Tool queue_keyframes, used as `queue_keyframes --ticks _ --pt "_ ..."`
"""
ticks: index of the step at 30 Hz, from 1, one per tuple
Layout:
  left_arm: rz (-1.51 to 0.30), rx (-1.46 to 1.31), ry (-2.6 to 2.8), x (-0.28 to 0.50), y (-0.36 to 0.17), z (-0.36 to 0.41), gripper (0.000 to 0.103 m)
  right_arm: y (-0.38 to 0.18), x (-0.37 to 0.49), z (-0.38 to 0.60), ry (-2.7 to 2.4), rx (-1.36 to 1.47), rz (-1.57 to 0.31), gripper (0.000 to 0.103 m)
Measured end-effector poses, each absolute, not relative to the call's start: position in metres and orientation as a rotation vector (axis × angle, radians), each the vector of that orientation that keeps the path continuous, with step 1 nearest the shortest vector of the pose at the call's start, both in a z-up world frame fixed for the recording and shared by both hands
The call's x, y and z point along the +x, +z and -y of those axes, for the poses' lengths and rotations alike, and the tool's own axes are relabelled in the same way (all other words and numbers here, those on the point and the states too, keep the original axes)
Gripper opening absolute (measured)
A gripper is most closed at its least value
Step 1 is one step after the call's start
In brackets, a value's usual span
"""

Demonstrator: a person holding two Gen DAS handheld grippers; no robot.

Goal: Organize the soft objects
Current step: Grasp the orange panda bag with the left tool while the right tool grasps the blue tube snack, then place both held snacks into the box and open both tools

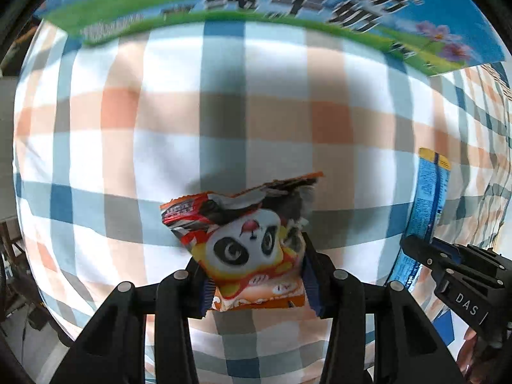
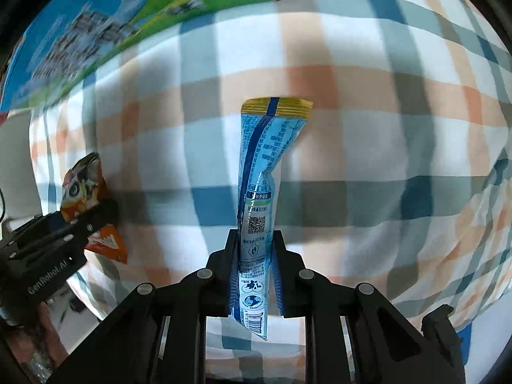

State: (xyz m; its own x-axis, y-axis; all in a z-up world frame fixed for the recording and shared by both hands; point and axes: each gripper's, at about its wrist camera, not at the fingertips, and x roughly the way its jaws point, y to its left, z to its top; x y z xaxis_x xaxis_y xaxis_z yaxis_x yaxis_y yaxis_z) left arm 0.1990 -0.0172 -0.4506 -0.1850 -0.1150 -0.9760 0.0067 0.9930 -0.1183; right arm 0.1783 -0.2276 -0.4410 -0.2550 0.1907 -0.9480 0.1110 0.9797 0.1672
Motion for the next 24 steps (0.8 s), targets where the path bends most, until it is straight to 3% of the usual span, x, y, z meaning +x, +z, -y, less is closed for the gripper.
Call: queue_keyframes --ticks 7,13,24 --pt "-1.704 -0.048 -0.091 0.196 -0.450 0.029 0.039 -0.456 0.172 0.224 0.054 0.218 -1.860 0.024" --pt "-1.625 -0.090 -0.124 0.200 -0.393 0.043 0.037 -0.455 0.173 0.219 0.053 0.220 -1.856 0.018" --pt "-1.394 -0.113 -0.212 0.259 -0.250 0.013 0.037 -0.294 0.218 0.208 0.236 0.207 -1.595 0.018"
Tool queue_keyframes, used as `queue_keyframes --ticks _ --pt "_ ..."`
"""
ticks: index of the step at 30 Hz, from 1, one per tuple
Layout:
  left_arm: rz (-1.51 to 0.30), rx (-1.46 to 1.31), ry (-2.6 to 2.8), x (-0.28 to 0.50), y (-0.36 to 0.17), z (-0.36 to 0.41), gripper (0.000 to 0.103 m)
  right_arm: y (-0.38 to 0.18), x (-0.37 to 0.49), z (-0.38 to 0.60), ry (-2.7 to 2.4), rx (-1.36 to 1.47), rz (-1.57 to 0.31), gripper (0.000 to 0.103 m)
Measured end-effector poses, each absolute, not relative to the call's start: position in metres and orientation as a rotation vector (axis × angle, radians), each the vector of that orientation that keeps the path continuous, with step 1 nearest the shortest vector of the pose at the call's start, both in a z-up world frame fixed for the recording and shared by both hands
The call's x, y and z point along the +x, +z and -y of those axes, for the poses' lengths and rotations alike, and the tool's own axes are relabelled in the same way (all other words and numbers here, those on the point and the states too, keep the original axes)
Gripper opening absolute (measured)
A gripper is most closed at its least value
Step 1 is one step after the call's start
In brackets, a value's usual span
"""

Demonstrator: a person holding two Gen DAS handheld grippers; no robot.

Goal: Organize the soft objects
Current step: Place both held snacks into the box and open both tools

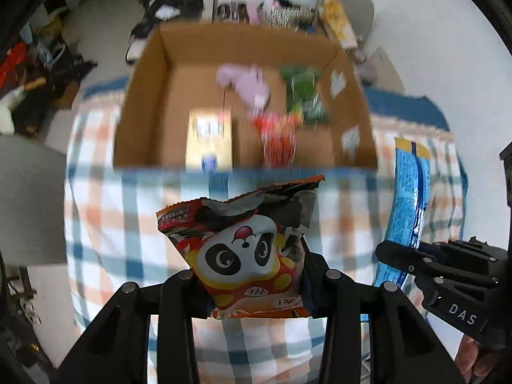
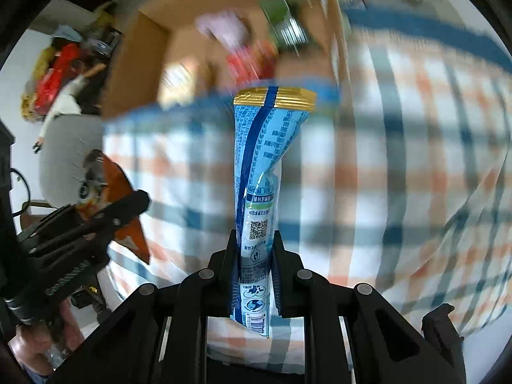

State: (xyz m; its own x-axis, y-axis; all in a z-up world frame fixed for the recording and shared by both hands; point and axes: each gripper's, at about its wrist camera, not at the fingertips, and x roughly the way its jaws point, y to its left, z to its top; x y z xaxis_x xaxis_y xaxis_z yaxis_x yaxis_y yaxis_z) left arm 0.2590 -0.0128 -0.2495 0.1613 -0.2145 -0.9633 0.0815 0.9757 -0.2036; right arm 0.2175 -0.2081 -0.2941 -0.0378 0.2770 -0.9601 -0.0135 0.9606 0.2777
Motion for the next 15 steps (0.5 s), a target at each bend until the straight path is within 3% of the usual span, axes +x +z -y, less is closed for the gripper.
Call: queue_keyframes --ticks 7,15 --pt "-1.372 -0.084 -0.200 0.350 -0.244 -0.005 0.037 -0.241 0.300 0.191 0.209 0.106 -1.447 0.018" --pt "-1.490 -0.032 -0.164 0.441 -0.291 -0.013 0.037 -0.258 0.389 0.185 0.091 0.056 -1.432 0.018"
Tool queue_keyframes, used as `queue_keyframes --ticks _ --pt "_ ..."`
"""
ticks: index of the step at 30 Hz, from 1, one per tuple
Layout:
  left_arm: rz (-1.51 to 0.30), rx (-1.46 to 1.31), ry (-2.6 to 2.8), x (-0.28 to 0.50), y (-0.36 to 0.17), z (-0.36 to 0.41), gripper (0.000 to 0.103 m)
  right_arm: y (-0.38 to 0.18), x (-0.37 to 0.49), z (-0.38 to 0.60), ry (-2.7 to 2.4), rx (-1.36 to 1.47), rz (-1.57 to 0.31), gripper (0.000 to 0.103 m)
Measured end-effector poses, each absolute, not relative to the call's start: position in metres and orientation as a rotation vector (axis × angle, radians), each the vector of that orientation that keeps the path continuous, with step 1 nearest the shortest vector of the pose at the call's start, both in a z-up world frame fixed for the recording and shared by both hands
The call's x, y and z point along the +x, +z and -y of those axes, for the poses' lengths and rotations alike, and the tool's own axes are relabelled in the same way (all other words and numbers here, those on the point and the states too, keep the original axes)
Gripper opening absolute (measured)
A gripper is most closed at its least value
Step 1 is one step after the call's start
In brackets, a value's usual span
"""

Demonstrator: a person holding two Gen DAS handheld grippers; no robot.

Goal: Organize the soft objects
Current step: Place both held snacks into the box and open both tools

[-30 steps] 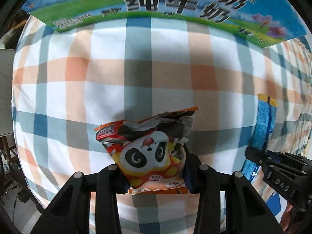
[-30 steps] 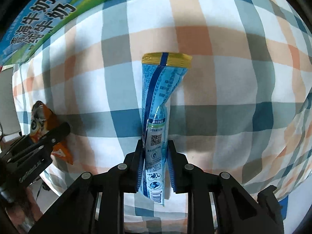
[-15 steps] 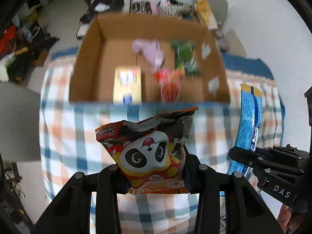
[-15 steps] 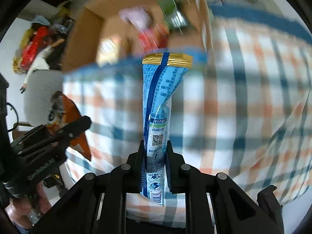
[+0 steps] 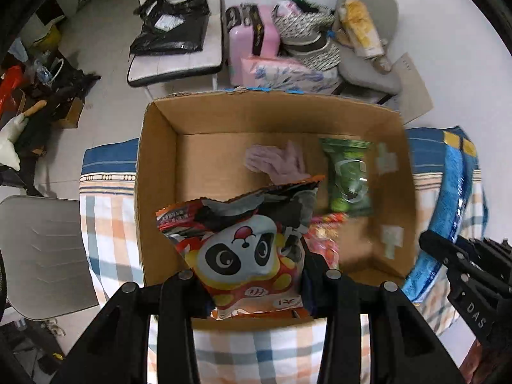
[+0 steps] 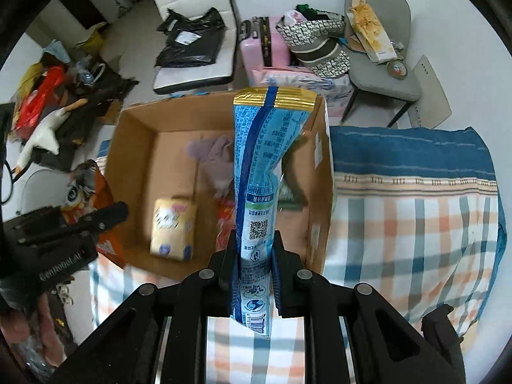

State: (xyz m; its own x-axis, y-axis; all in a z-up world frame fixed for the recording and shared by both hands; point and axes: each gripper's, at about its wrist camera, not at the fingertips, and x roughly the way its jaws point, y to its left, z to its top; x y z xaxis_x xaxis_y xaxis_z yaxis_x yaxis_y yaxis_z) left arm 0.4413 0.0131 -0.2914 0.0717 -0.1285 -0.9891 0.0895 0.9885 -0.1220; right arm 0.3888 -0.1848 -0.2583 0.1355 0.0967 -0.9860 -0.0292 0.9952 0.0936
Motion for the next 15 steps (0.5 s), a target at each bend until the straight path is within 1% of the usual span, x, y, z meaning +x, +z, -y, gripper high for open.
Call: queue_keyframes --ticks 4,7,11,15 --pt "-1.569 -0.026 -0.146 0.464 -0.328 -0.016 0.037 -0.288 0.426 0.181 0.046 0.040 -1.489 0.018" --pt "-1.610 -0.018 -0.136 0.476 -0.352 -0.017 0.037 -0.316 0.437 0.180 0.021 0.016 -1.542 0.018" --pt "-1.651 -0.029 -0.132 0.489 -0.375 -0.020 0.037 -0.352 0.443 0.180 0.000 -0.001 -1.598 0.018" --pt "-1.668 -0.015 -0.120 0.504 -0.389 -0.023 0.037 -0.375 0.447 0.179 -0.014 -0.019 -1.640 0.018"
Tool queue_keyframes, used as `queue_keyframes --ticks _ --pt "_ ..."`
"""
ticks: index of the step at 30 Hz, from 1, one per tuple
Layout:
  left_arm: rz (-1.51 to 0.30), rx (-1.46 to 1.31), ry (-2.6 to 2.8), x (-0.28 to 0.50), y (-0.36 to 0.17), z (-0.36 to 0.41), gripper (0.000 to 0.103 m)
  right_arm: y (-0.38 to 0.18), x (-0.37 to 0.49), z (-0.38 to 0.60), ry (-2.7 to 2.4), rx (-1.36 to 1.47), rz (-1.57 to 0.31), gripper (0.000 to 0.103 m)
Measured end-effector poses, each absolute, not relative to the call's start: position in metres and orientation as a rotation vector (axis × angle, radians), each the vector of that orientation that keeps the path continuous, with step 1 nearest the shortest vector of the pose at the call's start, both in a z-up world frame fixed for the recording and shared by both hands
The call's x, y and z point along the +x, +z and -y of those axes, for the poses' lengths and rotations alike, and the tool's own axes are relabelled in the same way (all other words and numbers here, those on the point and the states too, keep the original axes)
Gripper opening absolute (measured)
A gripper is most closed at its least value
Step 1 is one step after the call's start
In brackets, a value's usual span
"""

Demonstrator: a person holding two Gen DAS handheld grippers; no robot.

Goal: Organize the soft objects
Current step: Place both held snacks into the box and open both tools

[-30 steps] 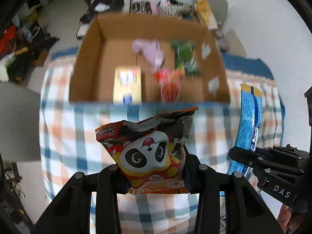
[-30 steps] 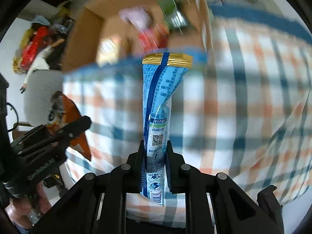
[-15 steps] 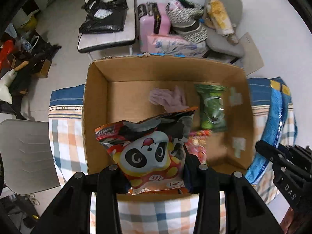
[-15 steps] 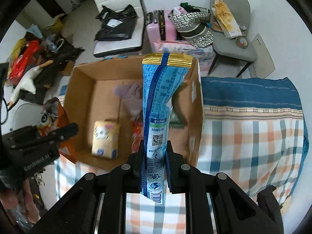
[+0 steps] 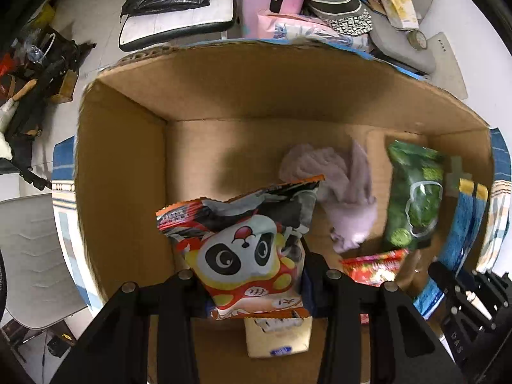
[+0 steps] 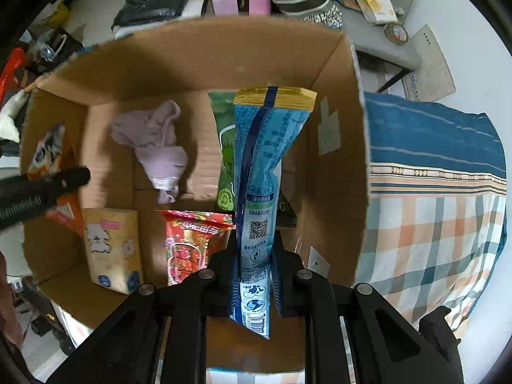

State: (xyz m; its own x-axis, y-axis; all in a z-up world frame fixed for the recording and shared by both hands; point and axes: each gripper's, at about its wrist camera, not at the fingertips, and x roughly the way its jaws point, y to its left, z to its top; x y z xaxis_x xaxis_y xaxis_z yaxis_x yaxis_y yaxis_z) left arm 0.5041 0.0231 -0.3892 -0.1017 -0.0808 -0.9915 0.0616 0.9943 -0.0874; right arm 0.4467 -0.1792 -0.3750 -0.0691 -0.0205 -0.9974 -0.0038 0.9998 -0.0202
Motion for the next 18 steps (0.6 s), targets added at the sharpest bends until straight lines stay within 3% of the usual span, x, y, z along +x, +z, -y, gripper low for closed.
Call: queue_keyframes --ticks 7,11,16,18 --pt "-1.718 0.004 -0.098 0.514 -0.408 -0.022 0.040 -0.401 0.452 0.177 -0.023 -0.039 -1.686 0.019" --pt "-1.713 -0.020 -0.074 0.515 -0.410 -0.028 0.048 -0.409 0.451 0.179 -0.026 -0.036 -1.724 0.024" --pt "-1.690 -0.045 -0.070 0.514 -0.404 -0.031 0.054 -0.405 0.449 0.187 -0.016 0.013 -1.719 0.048" --pt "-1.673 -0.044 -0.074 0.509 -0.397 -0.031 0.054 -0.399 0.448 0.187 -0.009 0.018 -1.699 0.050"
